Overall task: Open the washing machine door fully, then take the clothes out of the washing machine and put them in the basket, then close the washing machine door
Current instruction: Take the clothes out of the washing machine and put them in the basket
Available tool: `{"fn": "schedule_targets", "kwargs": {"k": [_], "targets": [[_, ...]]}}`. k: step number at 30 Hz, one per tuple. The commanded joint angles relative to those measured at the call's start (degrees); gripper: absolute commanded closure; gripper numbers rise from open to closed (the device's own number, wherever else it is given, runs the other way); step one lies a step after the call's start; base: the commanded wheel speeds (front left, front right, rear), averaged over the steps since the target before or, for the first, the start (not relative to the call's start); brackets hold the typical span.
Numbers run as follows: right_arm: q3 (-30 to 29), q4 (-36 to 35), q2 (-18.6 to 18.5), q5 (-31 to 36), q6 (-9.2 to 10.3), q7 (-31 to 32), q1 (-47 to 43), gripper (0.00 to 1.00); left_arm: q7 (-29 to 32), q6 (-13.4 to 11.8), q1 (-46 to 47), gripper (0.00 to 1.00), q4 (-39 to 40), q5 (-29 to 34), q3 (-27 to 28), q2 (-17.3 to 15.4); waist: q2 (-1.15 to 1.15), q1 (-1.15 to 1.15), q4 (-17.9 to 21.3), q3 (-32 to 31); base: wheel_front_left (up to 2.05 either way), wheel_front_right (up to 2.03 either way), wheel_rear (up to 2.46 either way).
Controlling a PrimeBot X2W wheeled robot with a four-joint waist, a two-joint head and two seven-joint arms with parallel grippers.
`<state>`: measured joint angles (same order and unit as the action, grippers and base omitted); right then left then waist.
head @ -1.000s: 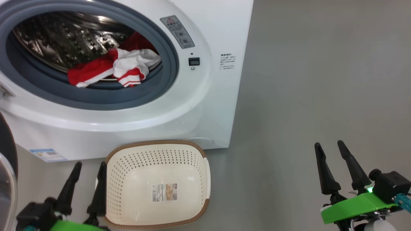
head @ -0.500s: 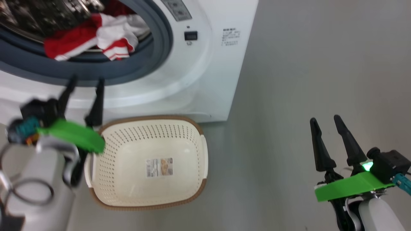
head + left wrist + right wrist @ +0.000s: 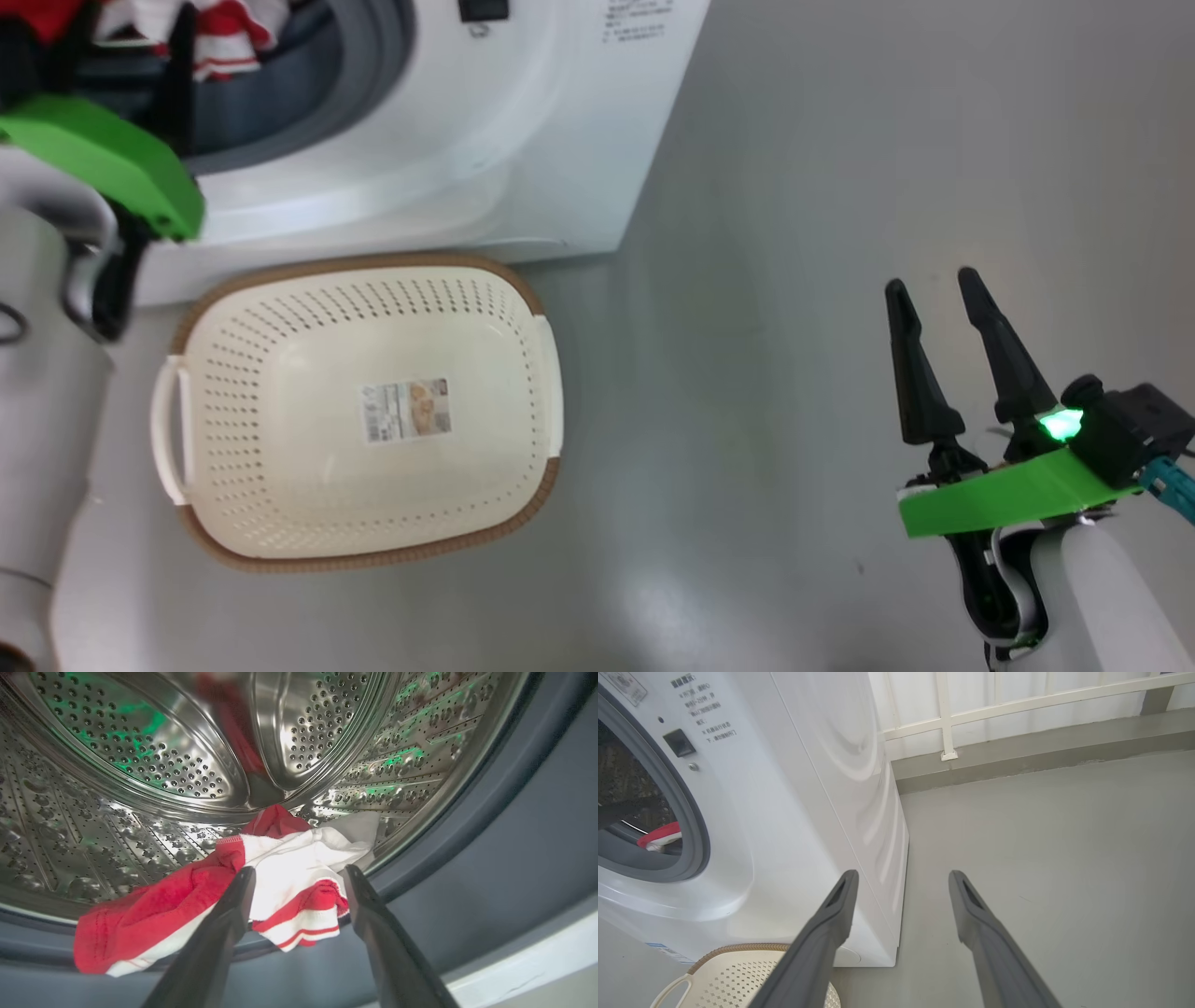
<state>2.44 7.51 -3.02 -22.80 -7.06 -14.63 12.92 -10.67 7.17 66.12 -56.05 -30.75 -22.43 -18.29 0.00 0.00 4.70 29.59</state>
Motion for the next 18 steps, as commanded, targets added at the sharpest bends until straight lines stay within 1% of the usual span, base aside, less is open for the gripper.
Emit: {"fn": "schedule_targets", "kwargs": {"k": [1, 8, 15, 18], "targets": [[1.5, -1.7, 0.1, -0.3, -0.43, -0.4, 0.6, 0.0, -0.2, 0.3, 2.2, 0.0, -0.2, -0.8, 0.6, -3.6, 0.0, 0.0, 2.2, 3.1, 0.0, 0.0, 0.0], [2.6, -2.3, 0.1, -1.1, -0.43, -0.4, 0.8, 0.0, -0.4, 0.3, 6.7, 0.0, -5.6, -3.6, -3.2, -5.9, 0.0, 0.0, 4.2, 5.2, 0.0, 0.0, 0.0], [3.6, -3.0, 0.1, -1.5, -0.43, -0.4, 0.9, 0.0, -1.2, 0.3, 10.3, 0.0, -10.1, -5.9, -4.8, -8.6, 0.0, 0.0, 5.8, 6.8, 0.0, 0.0, 0.0], [3.8, -3.3, 0.1, -1.8, -0.43, -0.4, 0.8, 0.0, -1.2, 0.3, 11.4, 0.0, -11.1, -6.4, -6.0, -9.1, 0.0, 0.0, 6.1, 7.4, 0.0, 0.0, 0.0]]}}
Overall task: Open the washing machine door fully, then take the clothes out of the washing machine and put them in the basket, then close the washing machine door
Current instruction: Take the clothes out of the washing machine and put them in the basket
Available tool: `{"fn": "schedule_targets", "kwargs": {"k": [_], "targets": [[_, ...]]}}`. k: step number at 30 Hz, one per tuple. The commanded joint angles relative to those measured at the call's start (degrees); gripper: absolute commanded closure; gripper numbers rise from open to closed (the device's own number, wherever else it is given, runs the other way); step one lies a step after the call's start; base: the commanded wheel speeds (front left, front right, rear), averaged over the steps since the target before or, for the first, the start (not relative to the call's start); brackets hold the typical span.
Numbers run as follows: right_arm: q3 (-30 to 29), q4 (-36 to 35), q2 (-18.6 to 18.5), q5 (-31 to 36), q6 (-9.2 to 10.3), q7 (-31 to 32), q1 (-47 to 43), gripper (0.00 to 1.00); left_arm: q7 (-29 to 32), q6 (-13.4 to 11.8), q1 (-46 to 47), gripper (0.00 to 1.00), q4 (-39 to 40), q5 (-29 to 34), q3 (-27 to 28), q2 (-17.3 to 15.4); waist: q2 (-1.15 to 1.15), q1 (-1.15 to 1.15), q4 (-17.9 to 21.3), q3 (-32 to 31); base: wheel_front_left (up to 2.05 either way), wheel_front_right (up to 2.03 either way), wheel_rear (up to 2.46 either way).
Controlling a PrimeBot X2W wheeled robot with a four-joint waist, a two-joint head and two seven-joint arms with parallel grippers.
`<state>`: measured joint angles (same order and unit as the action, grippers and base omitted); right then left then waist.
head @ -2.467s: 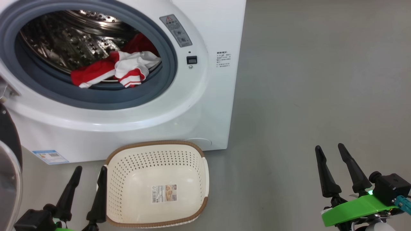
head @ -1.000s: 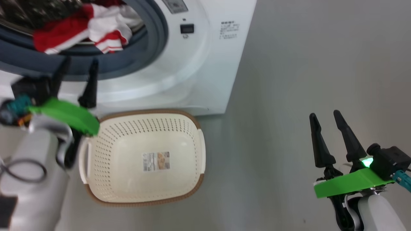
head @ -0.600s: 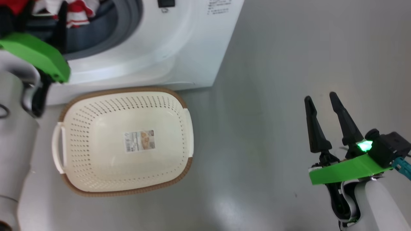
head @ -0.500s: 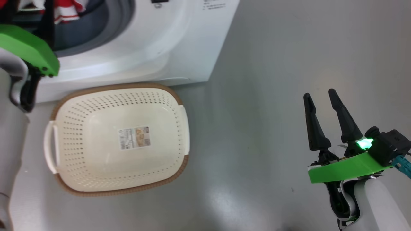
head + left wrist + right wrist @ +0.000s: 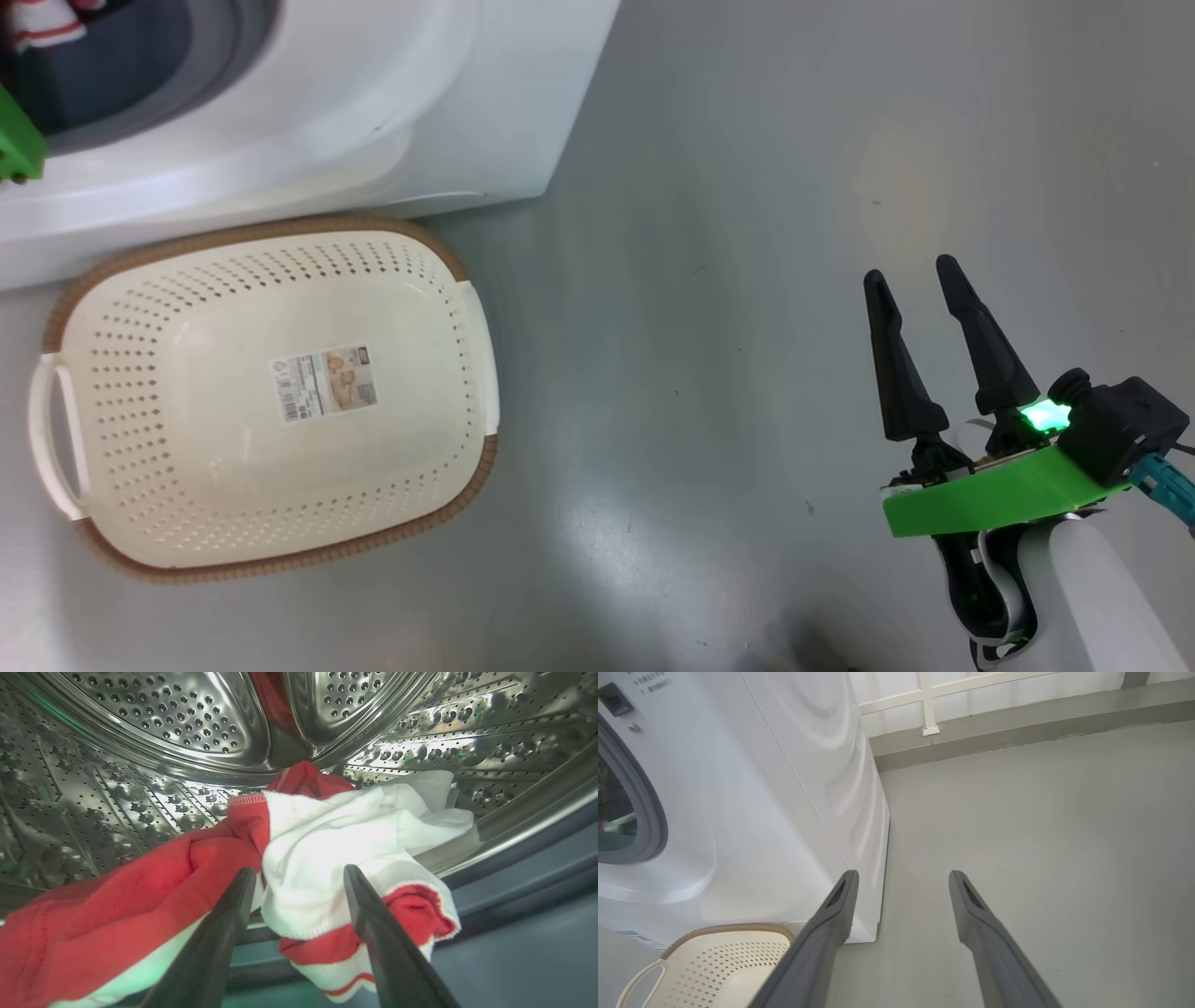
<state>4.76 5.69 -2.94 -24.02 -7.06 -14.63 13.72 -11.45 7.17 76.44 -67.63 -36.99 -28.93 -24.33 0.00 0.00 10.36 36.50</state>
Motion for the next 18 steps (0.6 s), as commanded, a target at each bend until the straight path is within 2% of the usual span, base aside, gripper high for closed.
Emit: {"fn": "schedule_targets", "kwargs": {"k": [1, 3, 4, 5, 6, 7, 8, 15, 18], "targets": [[1.5, -1.5, 0.1, -0.7, -0.43, -0.4, 0.0, 0.0, -0.4, 0.3, 1.3, 0.0, 0.2, -0.3, 0.1, -3.2, 0.0, 0.0, 0.5, 0.6, 0.0, 0.0, 0.0], [1.7, -1.5, 0.1, -0.8, -0.43, -0.4, -0.1, 0.0, -0.1, 0.3, 1.7, 0.0, -0.1, -0.7, -0.8, -3.2, 0.0, 0.0, 0.6, 0.7, 0.0, 0.0, 0.0], [1.8, -1.5, 0.1, -0.9, -0.43, -0.4, -0.1, 0.0, -0.1, 0.3, 1.8, 0.14, -0.3, -0.8, -1.3, -3.3, 0.0, 0.0, 0.7, 0.7, 0.0, 0.0, 0.0], [1.9, -1.4, 0.1, -1.0, -0.43, -0.4, 0.0, 0.0, -0.2, 0.3, 1.9, 0.52, -0.4, -1.1, -1.7, -3.3, 0.0, 0.0, 0.8, 0.7, 0.0, 0.0, 0.0], [2.0, -1.5, 0.1, -1.1, -0.43, -0.4, 0.1, 0.0, -0.2, 0.3, 2.0, 0.6, -0.5, -1.3, -2.0, -3.3, 0.0, 0.0, 0.7, 0.8, 0.0, 0.0, 0.0], [2.0, -1.5, 0.1, -1.2, -0.43, -0.4, 0.2, 0.0, -0.3, 0.3, 2.1, 0.91, -0.6, -1.5, -2.4, -3.3, 0.0, 0.0, 0.7, 0.8, 0.0, 0.0, 0.0], [2.1, -1.6, 0.1, -1.2, -0.43, -0.4, 0.4, 0.0, -0.5, 0.3, 2.2, 1.0, -0.7, -1.7, -2.7, -3.3, 0.0, 0.0, 0.7, 0.8, 0.0, 0.0, 0.0], [1.5, -1.8, 0.1, -1.1, -0.43, -0.4, 0.8, 0.0, -2.6, 0.3, 1.7, 1.0, 0.5, -4.2, -3.1, -2.4, 0.0, 0.0, -0.4, 0.3, 0.0, 0.0, 0.0], [1.0, -1.6, 0.1, -0.8, -0.43, -0.4, 0.8, 0.0, -3.4, 0.3, 0.7, 1.0, 1.9, -5.5, -1.5, -1.9, 0.0, 0.0, -1.5, -0.5, 0.0, 0.0, 0.0]]}}
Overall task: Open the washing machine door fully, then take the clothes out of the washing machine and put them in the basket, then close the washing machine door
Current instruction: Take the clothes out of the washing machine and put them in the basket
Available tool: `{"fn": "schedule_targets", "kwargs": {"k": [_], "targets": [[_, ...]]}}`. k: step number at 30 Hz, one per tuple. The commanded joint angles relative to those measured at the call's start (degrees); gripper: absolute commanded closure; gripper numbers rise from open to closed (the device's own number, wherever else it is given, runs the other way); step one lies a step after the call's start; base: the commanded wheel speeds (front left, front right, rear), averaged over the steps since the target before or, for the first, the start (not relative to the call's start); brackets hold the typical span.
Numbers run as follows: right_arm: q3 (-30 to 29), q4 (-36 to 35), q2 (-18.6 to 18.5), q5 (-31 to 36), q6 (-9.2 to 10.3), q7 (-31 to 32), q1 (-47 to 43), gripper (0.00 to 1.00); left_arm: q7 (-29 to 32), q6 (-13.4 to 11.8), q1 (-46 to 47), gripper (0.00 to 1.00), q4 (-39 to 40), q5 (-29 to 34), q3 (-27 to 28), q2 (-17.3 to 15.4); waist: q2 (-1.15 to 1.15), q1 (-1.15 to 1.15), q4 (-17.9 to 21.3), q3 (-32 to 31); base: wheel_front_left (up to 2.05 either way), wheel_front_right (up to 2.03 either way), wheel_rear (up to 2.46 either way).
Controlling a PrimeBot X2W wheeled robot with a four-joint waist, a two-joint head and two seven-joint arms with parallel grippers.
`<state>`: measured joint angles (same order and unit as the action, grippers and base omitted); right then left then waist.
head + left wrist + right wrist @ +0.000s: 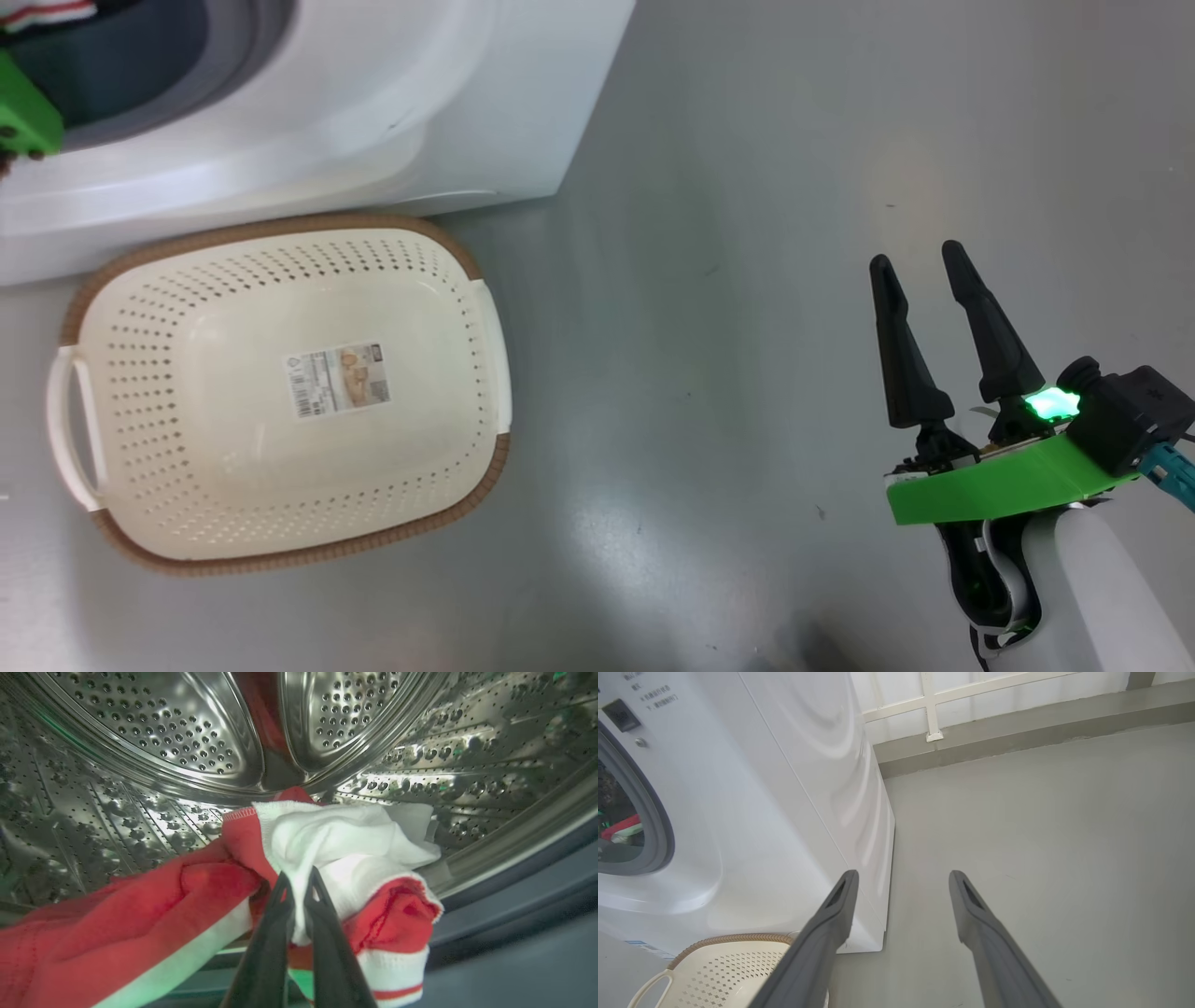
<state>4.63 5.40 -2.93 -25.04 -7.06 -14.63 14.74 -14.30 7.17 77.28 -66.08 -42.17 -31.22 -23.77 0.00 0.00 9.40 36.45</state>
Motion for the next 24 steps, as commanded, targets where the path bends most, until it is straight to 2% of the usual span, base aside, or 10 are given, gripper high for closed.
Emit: {"fn": "schedule_targets", "kwargs": {"k": [1, 5, 9, 19, 24], "targets": [[1.0, -1.2, 0.0, 0.3, -0.43, -0.4, -0.2, 0.0, -0.6, 0.2, -0.3, 1.0, 1.8, 0.0, 1.8, -2.9, 0.0, 0.0, -0.9, -0.7, 0.0, 0.0, 0.0], [0.5, -1.0, 0.0, 0.6, -0.43, -0.4, -0.2, 0.0, -0.7, -0.9, -4.8, 1.0, 9.8, 1.9, 9.2, -3.2, 0.0, 0.0, -2.1, -2.3, 0.0, 0.0, 0.0], [-0.1, -0.5, 0.0, 1.1, -0.43, -0.4, -0.5, 0.0, -0.7, -1.9, -11.7, 1.0, 17.7, 6.9, 17.1, -1.7, 0.0, 0.0, -3.2, -4.4, 0.0, 0.0, 0.0], [-1.9, 0.8, 0.0, 1.8, -0.43, -0.4, -2.9, 0.0, -0.7, -0.7, -26.1, 1.0, 31.9, 18.4, 35.3, 5.7, 0.0, 0.0, -5.5, -9.1, 0.0, 0.0, 0.0], [-2.4, 1.1, 0.0, 1.9, -0.43, -0.4, -3.7, 0.0, -0.7, 0.1, -32.4, 1.0, 39.4, 24.0, 40.2, 9.3, 0.0, 0.0, -6.2, -10.9, 0.0, 0.0, 0.0]]}}
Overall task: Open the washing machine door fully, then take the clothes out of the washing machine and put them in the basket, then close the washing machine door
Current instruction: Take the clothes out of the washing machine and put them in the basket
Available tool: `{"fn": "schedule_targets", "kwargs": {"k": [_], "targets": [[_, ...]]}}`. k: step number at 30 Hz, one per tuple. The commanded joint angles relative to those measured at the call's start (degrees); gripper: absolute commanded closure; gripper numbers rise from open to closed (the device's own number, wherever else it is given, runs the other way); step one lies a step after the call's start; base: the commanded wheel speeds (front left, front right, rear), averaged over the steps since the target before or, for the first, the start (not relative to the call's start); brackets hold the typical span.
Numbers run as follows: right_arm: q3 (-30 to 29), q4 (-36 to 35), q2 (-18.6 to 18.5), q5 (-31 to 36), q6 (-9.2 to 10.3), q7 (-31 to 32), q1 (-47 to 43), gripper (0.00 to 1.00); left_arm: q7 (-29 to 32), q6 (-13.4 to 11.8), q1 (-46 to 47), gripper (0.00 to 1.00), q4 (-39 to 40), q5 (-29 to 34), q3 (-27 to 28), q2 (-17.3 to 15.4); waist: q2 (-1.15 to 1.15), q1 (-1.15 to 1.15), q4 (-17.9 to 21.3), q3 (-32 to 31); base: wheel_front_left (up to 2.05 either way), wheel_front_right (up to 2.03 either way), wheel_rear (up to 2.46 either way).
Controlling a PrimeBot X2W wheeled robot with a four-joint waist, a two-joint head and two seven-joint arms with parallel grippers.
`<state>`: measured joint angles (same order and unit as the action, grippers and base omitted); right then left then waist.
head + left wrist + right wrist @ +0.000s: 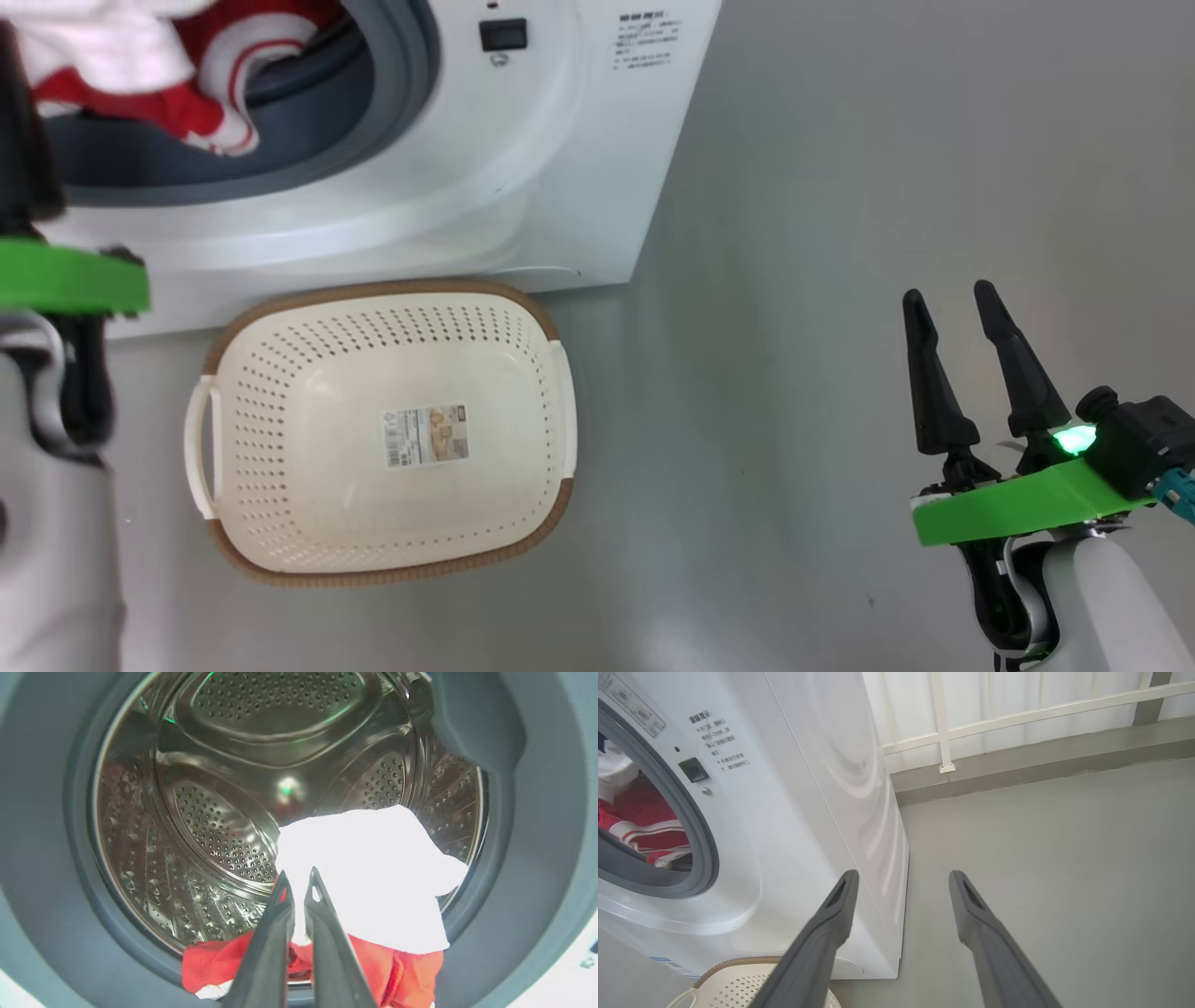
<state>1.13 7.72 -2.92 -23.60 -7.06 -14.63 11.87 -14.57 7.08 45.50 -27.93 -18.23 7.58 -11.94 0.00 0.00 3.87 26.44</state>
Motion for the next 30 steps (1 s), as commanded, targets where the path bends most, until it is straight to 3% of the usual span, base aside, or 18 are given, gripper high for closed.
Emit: {"fn": "schedule_targets", "kwargs": {"k": [1, 6, 21, 27, 30], "targets": [[1.0, -1.2, 0.0, 0.5, -0.43, -0.4, -1.0, 0.0, -0.4, 0.2, -1.9, 1.0, 2.7, 0.9, 2.0, -1.9, 0.0, 0.0, -0.8, -1.1, 0.0, 0.0, 0.0], [0.1, -1.4, 0.0, 0.6, -0.43, -0.4, -1.7, 0.0, -0.4, 0.4, -7.6, 1.0, 11.3, 2.8, 3.2, 1.2, 0.0, 0.0, -1.6, -1.9, 0.0, 0.0, 0.0], [-0.8, -1.8, 0.0, 0.7, -0.43, -0.4, -2.6, 0.0, -0.4, 0.4, -19.2, 1.0, 33.4, 3.9, 6.4, 5.2, 0.0, 0.0, -2.9, -2.7, 0.0, 0.0, 0.0], [-1.0, -2.0, 0.0, 0.8, -0.43, -0.4, -2.2, 0.0, -0.4, 0.4, -20.3, 1.0, 39.9, 3.6, 7.2, 6.3, 0.0, 0.0, -3.3, -1.9, 0.0, 0.0, 0.0], [-1.0, -2.1, 0.0, 0.7, -0.43, -0.4, -1.8, 0.0, -0.4, 0.4, -20.9, 1.0, 39.3, 3.6, 6.7, 6.6, 0.0, 0.0, -3.3, -1.5, 0.0, 0.0, 0.0]]}}
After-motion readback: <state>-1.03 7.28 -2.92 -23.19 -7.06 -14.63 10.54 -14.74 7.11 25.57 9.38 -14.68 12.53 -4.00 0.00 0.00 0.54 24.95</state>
